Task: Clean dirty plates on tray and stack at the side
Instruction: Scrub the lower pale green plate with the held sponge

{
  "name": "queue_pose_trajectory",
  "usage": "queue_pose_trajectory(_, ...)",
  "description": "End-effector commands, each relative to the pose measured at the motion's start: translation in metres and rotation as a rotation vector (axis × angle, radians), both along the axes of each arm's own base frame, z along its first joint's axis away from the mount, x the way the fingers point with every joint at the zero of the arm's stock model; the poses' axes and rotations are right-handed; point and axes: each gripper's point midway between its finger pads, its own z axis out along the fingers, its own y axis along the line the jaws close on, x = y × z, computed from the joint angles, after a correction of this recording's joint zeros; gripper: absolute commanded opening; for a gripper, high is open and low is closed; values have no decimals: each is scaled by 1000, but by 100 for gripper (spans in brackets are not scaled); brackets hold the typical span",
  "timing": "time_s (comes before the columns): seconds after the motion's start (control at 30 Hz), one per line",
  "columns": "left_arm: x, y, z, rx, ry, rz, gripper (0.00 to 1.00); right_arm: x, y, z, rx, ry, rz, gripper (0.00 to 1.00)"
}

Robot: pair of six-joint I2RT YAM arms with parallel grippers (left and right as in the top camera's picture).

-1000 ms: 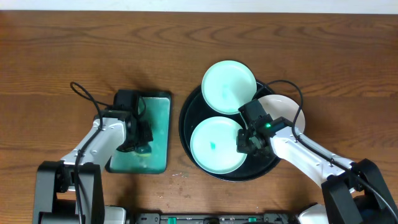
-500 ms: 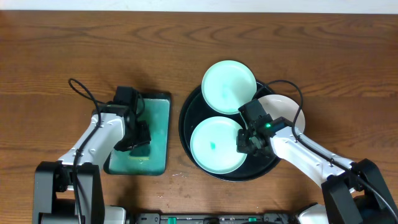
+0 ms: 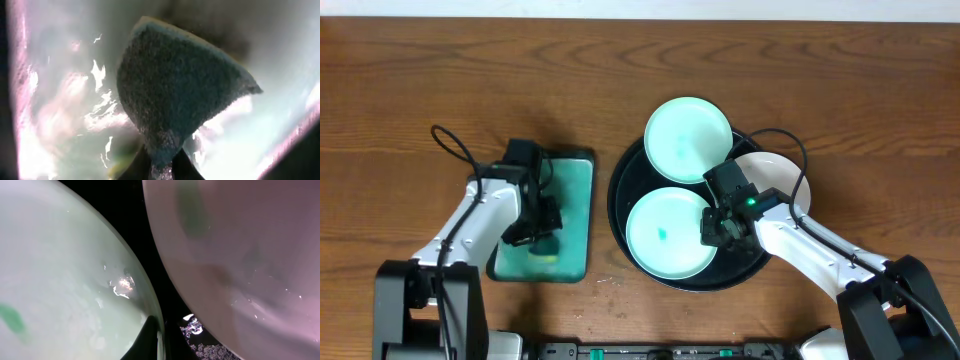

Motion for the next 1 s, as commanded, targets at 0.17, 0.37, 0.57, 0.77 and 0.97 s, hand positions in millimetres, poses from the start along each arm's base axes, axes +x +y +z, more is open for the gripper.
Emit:
queue_pose_trajectory(0.17, 42, -34, 81, -48, -170, -113, 7, -3, -8, -14, -48, 19, -10, 1)
queue_pose_trajectory(0.37, 40, -102, 87, -219, -201, -160, 7, -3, -8, -14, -48, 19, -10, 1)
queue_pose_trajectory(0.57, 36, -168, 74, -286, -245, -236, 7, -3, -9, -14, -49, 20, -10, 1)
queue_pose_trajectory(0.77, 11, -233, 31, -401, -120, -311, 7, -3, -9, -14, -49, 21, -10, 1)
queue_pose_trajectory(0.97, -15, -271, 0, -494, 8, -332, 7, -4, -9, -14, -50, 22, -9, 1)
